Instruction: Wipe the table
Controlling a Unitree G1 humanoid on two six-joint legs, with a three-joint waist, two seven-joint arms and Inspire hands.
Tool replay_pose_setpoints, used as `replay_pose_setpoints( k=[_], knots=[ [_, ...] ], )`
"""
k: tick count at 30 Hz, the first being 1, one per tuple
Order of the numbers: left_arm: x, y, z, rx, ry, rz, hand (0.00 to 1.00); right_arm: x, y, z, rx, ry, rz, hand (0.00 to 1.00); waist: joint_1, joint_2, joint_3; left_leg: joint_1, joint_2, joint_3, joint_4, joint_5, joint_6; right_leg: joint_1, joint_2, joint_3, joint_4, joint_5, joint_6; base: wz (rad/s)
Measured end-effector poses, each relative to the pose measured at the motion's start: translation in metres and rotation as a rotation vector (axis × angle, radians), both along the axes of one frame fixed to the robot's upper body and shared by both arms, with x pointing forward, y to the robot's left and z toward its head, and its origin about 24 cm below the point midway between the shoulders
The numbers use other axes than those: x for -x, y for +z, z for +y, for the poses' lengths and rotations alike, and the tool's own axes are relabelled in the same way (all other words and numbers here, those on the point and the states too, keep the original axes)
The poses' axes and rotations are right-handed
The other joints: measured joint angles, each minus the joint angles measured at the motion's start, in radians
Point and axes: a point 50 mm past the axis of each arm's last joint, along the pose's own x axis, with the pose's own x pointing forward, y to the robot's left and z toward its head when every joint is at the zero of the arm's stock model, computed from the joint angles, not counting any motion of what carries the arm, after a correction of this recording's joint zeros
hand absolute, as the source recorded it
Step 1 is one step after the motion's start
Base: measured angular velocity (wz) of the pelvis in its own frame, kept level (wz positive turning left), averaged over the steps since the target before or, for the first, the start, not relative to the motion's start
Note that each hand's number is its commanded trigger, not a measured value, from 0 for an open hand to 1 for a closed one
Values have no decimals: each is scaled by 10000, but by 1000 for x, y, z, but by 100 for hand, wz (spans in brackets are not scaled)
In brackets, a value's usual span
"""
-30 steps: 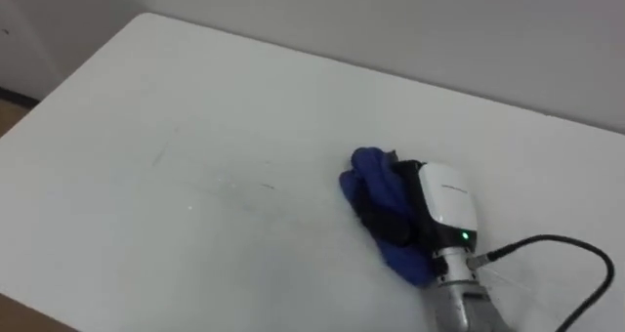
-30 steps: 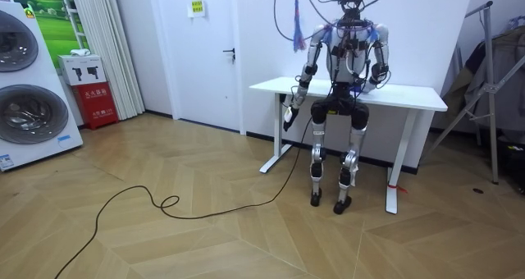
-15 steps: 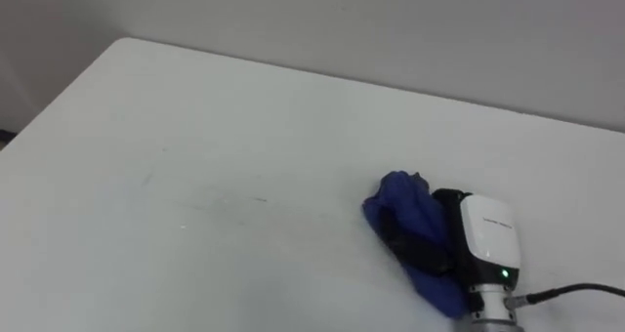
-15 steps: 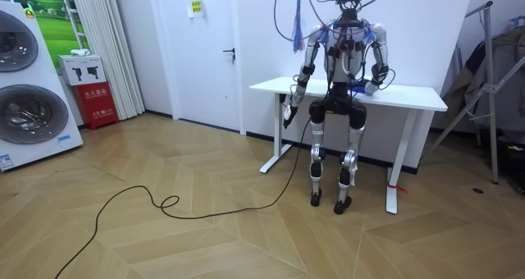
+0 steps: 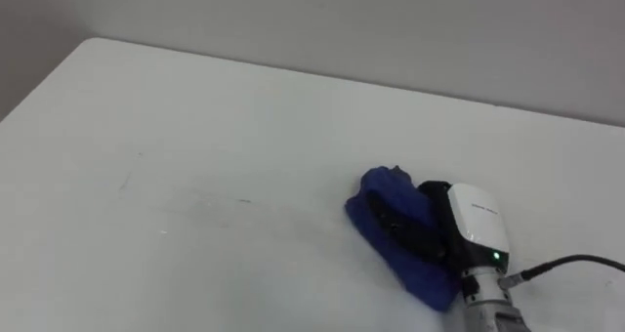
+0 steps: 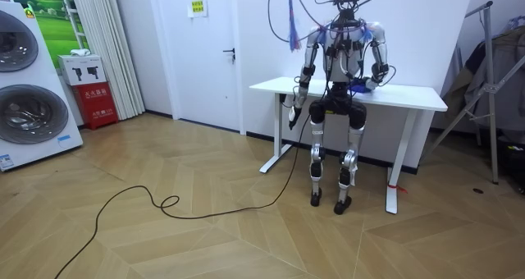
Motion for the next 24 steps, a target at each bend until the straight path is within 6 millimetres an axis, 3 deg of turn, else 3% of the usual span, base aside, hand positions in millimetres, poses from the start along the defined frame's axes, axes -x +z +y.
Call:
replay_pose_setpoints(
  k=[2,6,10,16,24],
  knots=[
    [-1,0,0,8,7,-25,0,-3,7,2,-94,85,-138,0,-91,-17,-8,-1,2,22,-20,0,0,-16,0,13,3,0,0,-2],
    [-1,0,0,125,-37,-73,0,-14,33,1,-543,28,-1073,0,-224,81,54,50,28,223,-60,1,1,-17,29,235,13,0,0,-14],
    [5,0,2,152,-3,-35,0,-22,55,-15,-1487,-848,-1957,0,-254,76,45,104,56,422,-159,-36,-1,-126,76,549,22,0,0,-18],
    [24,-1,12,-23,835,172,0,-26,94,-42,-2516,-1980,-3695,0,-597,9,4,86,57,441,-201,-41,-6,-150,81,566,-1,-1,1,-2],
    [38,-1,16,25,1092,277,0,-24,107,-64,-3949,-2903,-4138,0,-1020,-55,-17,164,75,528,-209,-93,-2,-171,103,701,53,-9,14,-5]
  ],
)
